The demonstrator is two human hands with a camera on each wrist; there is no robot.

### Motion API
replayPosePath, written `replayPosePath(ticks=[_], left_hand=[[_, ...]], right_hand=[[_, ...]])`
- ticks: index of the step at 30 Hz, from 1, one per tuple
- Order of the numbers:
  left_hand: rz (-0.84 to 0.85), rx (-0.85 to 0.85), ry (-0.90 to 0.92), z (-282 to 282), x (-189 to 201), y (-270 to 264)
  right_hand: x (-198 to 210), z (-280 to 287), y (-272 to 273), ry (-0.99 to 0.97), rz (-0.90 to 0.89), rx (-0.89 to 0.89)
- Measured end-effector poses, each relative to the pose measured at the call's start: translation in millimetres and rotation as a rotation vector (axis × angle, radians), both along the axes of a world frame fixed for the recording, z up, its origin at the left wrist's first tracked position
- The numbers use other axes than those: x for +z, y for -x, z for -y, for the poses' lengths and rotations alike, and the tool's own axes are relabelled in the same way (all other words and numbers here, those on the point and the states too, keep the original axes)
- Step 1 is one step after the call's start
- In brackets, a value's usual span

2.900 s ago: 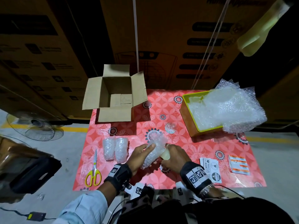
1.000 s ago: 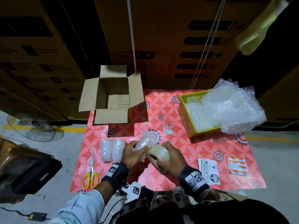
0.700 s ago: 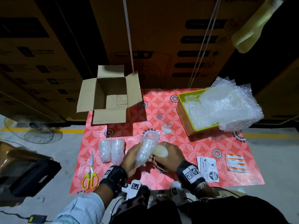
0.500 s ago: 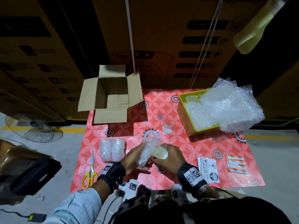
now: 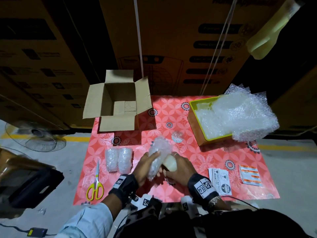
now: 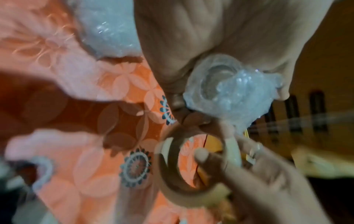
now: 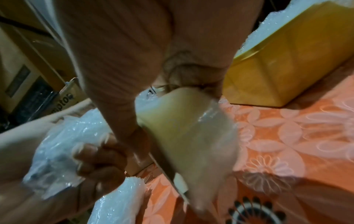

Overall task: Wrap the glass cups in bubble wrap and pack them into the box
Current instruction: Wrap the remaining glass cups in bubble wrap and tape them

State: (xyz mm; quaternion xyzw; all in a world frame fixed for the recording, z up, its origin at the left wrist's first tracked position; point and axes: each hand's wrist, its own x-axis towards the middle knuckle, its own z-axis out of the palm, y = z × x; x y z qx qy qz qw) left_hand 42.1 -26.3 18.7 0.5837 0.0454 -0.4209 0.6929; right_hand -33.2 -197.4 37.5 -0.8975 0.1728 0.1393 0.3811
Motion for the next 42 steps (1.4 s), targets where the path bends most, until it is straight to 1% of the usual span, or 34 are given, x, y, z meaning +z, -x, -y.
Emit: replayPosePath(ticks=[2,3,5,6,8,9,11,13,15,18,20,21,23,25,27,28,29,31,32,34,36,38,40,42], left_hand=[[-0.189,-0.017,0.064,-4.6,-0.8,-5.0],[-0.26,-0.046,0.087,-8.2,0.8,-7.4],[-0.285,-0.068,0.102,-14.0,-1.2,-9.6],[-0.27,-0.062,0.095,-16.6,-4.0,-10.1],[-0.291,-0.042,0.088,-17.9,-3.5,-9.4],[-0.282,-0.031,0.078,-17.6,-3.0,-8.2],[-0.167,-0.052,0.016,-16.8,-7.8,-7.8],[0.014,-0.101,-0.13,-14.4,-11.6,-6.3],[0.107,-0.082,-0.226,-9.5,-18.0,-3.9],[0.113,0.029,-0.223,-7.4,-27.0,-6.9],[0.096,0.036,-0.162,-8.1,-11.8,-4.6],[0.066,0.035,-0.101,-8.0,-3.5,-3.0],[-0.082,-0.018,0.042,-6.6,8.6,-0.7],[-0.26,-0.066,0.153,-7.2,9.2,1.0],[-0.417,-0.034,0.253,-6.6,12.5,3.1],[-0.465,-0.018,0.3,-6.5,12.5,5.2],[-0.472,0.003,0.319,-7.6,11.0,5.3],[-0.436,0.016,0.288,-12.6,5.5,2.5],[-0.407,-0.01,0.242,-15.0,0.2,1.1],[-0.302,-0.086,0.117,-16.1,0.2,1.2],[-0.229,-0.18,0.026,-13.8,3.5,7.3],[-0.108,-0.248,-0.036,-11.3,2.9,13.3],[0.037,-0.216,-0.049,-7.9,-7.9,16.9],[0.104,-0.114,-0.125,-2.8,-13.9,19.2]], right_hand=[[-0.5,-0.2,9.1,-0.156,0.028,-0.045],[-2.3,-0.7,13.5,-0.195,0.054,-0.075],[-6.5,-1.3,19.2,-0.209,0.131,-0.125],[-7.2,-1.4,20.1,-0.178,0.163,-0.137],[-7.2,-0.8,19.4,-0.103,0.194,-0.136],[-7.1,-0.8,18.6,-0.081,0.197,-0.131],[-4.9,-2.4,16.2,-0.044,0.205,-0.108],[-1.8,-5.6,13.0,-0.014,0.231,-0.074],[-0.5,-8.9,10.6,0.001,0.246,-0.042],[1.2,-12.2,8.2,0.013,0.245,-0.046],[4.6,-11.6,9.5,0.045,0.18,-0.04],[4.0,-11.0,10.6,0.091,0.13,-0.025],[4.4,-9.1,13.6,0.155,0.048,-0.004],[4.3,-9.7,15.0,0.102,0.044,-0.023],[6.8,-12.2,15.6,0.04,0.053,-0.025],[7.2,-12.9,16.3,0.032,0.055,-0.016],[6.8,-13.8,16.6,0.032,0.054,-0.016],[3.8,-13.6,18.4,0.035,0.052,-0.026],[2.3,-13.2,19.7,0.033,0.049,-0.024],[3.3,-13.6,22.2,0.025,0.045,-0.016],[8.1,-14.9,23.8,0.016,0.051,-0.01],[12.4,-17.6,23.9,0.011,0.054,-0.005],[13.7,-19.2,22.8,0.023,0.066,0.002],[13.8,-19.8,21.0,0.01,0.076,-0.006]])
